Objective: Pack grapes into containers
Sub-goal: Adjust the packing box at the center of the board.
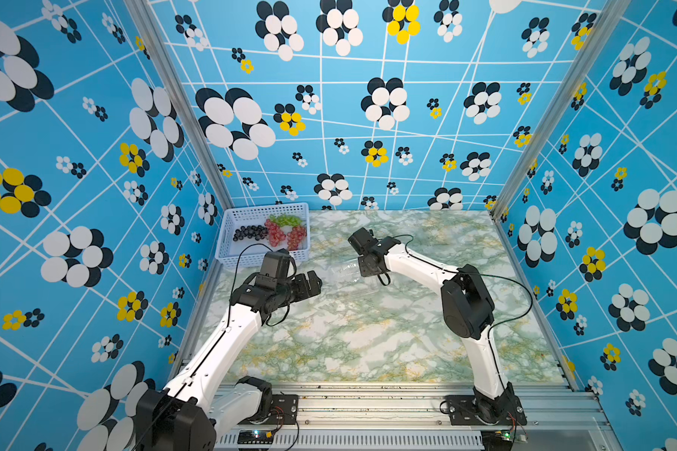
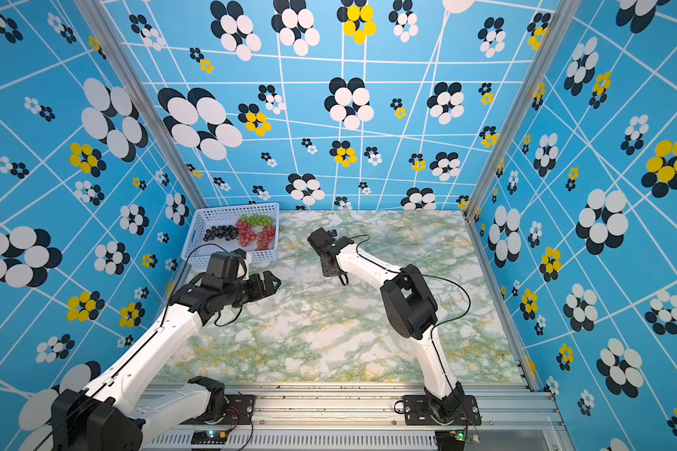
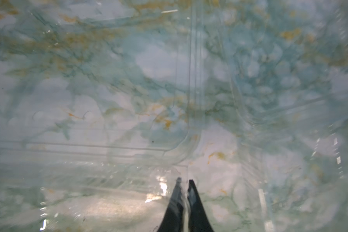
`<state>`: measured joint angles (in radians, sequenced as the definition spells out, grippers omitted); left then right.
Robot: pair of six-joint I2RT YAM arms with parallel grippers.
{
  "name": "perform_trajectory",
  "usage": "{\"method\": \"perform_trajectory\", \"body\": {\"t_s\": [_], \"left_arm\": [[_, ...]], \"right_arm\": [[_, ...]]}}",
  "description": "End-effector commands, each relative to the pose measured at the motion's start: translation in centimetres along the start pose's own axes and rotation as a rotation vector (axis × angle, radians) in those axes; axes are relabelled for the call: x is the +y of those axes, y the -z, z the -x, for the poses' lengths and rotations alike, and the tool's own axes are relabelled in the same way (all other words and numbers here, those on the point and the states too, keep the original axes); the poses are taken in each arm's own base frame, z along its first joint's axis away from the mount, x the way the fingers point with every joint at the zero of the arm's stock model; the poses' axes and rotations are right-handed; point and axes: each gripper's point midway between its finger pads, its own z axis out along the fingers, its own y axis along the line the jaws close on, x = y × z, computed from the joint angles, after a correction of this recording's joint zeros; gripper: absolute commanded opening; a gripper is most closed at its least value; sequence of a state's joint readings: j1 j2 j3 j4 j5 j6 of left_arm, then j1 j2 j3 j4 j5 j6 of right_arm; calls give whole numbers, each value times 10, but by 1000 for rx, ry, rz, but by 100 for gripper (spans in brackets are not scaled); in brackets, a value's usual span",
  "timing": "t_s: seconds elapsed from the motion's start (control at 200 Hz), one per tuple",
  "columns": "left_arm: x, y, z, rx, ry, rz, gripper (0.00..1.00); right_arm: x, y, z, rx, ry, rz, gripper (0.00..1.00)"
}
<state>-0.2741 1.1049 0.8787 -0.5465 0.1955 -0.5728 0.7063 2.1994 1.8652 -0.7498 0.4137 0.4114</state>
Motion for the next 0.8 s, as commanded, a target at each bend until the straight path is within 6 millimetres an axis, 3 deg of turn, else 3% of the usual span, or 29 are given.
{"method": "perform_trajectory", "body": {"t_s": [0.0,0.09,0.14,0.22,0.37,0.48,0.65,0.675,0.795], "left_arm": [[-4,1,6,-6,-4,-16,100],[-3,0,5,-2,-3,-15,100],[-3,0,4,1,-4,-13,100],[-2,-2,4,5,-3,-9,99],[-3,-1,5,5,-3,-13,100],[-5,0,8,-2,-10,-13,99],[-11,-2,11,4,-9,-32,100],[-12,-2,12,3,-9,-35,100],[-17,0,12,-5,-10,-51,99]], "right_arm": [[-20,-11,10,0,166,-129,14],[-25,-11,22,3,174,-149,25],[-25,-7,27,-9,156,-142,45],[-26,1,34,-31,112,-130,62],[-30,32,26,-5,-115,-60,68],[-23,60,13,10,-358,69,98],[1,74,0,23,-614,320,99],[0,67,-12,46,-652,312,99],[3,52,-34,83,-823,324,98]]}}
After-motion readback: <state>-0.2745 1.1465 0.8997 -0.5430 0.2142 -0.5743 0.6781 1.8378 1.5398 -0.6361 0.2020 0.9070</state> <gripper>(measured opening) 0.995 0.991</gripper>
